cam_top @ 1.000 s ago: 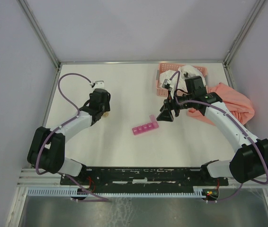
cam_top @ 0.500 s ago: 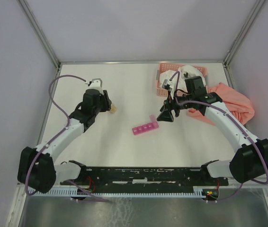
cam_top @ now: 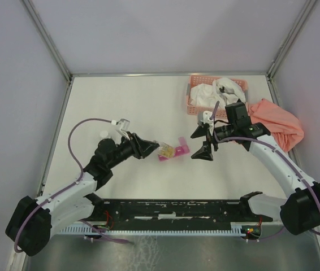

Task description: Sort the pills into containers

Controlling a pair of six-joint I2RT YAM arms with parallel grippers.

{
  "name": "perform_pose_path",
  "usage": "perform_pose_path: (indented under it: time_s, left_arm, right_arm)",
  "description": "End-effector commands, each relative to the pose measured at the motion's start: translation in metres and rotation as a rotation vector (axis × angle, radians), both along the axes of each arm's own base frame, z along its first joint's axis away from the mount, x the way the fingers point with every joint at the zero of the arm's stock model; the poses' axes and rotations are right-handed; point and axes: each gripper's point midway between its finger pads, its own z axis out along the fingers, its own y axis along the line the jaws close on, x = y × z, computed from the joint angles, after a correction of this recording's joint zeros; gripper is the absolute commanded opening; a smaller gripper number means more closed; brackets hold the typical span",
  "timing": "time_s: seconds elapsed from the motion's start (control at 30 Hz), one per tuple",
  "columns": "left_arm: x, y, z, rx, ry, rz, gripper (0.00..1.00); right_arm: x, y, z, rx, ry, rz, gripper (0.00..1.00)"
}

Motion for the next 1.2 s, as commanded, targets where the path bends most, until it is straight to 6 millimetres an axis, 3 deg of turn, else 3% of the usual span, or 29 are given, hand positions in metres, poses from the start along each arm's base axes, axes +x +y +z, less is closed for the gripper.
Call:
perform_pose_path:
  time_s: [0.0, 0.13, 0.33, 0.7, 1.17]
  left_arm:
    - [-0.029, -0.030, 0.063, -0.231, -0.160, -0.071, 0.03]
    - [-0.041, -0.049, 0.067, -0.261, -0.163, -0.106, 0.03]
    - [-0.040, -0.065, 0.062, -0.277, -0.122, -0.081, 0.03]
    - [-0.032, -0.064, 0.056, -0.299, -0.080, 0.039, 0.03]
    - [-0.037, -0.075, 0.064, -0.340, -0.065, 0.009, 0.03]
  right_arm:
    - [-0.021, 0.005, 0.016, 0.087, -0.162, 0.178, 0.98]
    - [-0.030, 0.004, 0.013, 0.059, -0.245, 0.239, 0.98]
    - [-0.026, 0.010, 0.009, 0.025, -0.243, 0.209, 1.00]
    - [-0.007, 0.040, -0.009, -0.047, -0.194, 0.079, 0.99]
    - [-0.005, 0.057, -0.016, -0.037, -0.226, 0.045, 0.84]
